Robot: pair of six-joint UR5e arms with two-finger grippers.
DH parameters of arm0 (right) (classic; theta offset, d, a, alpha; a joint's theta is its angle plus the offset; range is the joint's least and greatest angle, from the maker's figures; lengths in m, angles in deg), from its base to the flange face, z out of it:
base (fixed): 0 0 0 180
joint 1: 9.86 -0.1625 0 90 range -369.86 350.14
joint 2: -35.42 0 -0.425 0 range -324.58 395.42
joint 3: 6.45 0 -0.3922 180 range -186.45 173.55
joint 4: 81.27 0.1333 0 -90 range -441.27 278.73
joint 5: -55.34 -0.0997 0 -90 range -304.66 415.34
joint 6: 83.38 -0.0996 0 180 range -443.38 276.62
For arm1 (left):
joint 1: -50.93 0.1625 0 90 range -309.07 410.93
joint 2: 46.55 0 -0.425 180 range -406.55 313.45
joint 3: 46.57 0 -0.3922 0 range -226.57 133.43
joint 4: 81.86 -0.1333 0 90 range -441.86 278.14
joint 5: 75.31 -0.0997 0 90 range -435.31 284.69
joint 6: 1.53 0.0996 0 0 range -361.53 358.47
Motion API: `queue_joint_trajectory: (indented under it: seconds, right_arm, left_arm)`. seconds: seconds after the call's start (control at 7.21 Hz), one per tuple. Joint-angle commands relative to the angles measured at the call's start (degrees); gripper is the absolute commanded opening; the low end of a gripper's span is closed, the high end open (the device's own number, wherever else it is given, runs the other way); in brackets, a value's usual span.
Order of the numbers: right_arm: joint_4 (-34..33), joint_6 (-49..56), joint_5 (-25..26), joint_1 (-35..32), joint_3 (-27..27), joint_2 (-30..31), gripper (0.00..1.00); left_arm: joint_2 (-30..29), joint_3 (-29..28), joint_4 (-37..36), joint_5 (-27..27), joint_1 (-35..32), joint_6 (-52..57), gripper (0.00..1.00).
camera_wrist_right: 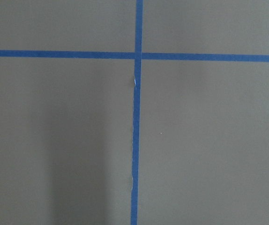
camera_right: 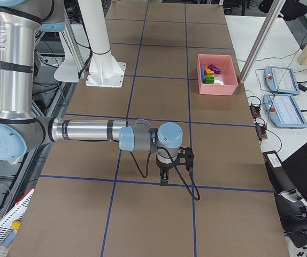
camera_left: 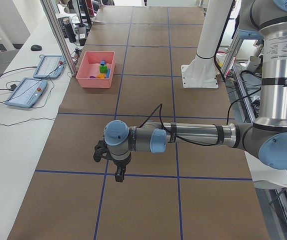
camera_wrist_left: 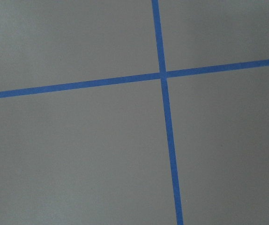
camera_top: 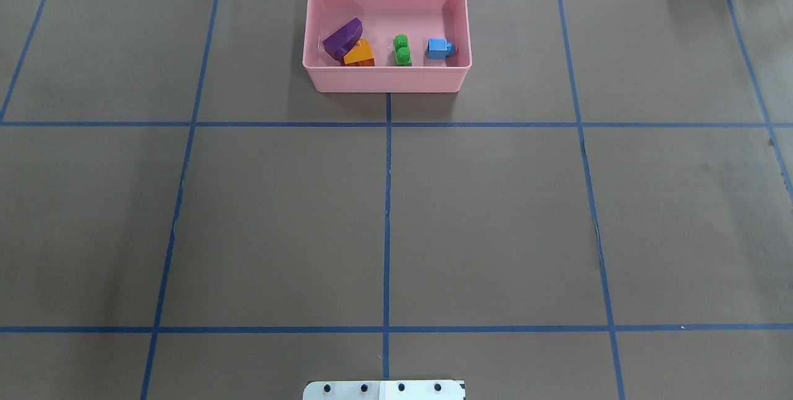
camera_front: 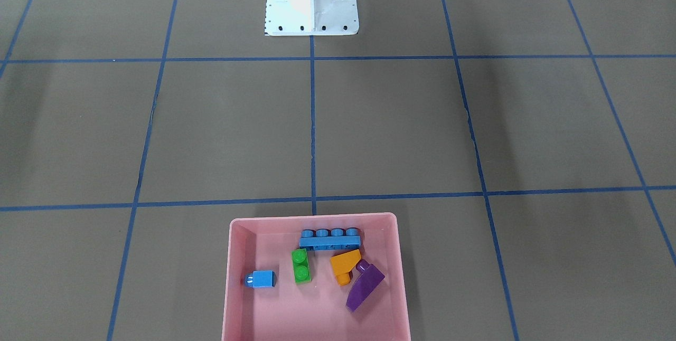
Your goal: Put all blocks into box
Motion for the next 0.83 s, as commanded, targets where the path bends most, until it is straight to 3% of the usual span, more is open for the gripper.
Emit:
queue_joint_trajectory:
  seconds: [0.0,0.69]
  right_arm:
    - [-0.1,0.1,0.1,0.0,-0.1,-0.2,1.00]
    - [-0.1,0.5,0.1,0.0,0.0,0.0,1.00]
  left_arm:
    - [-0.2,0.1,0.1,-0.1,0.0,0.0,1.00]
    - [-0.2,-0.3,0.1,-0.1,0.0,0.1,1.00]
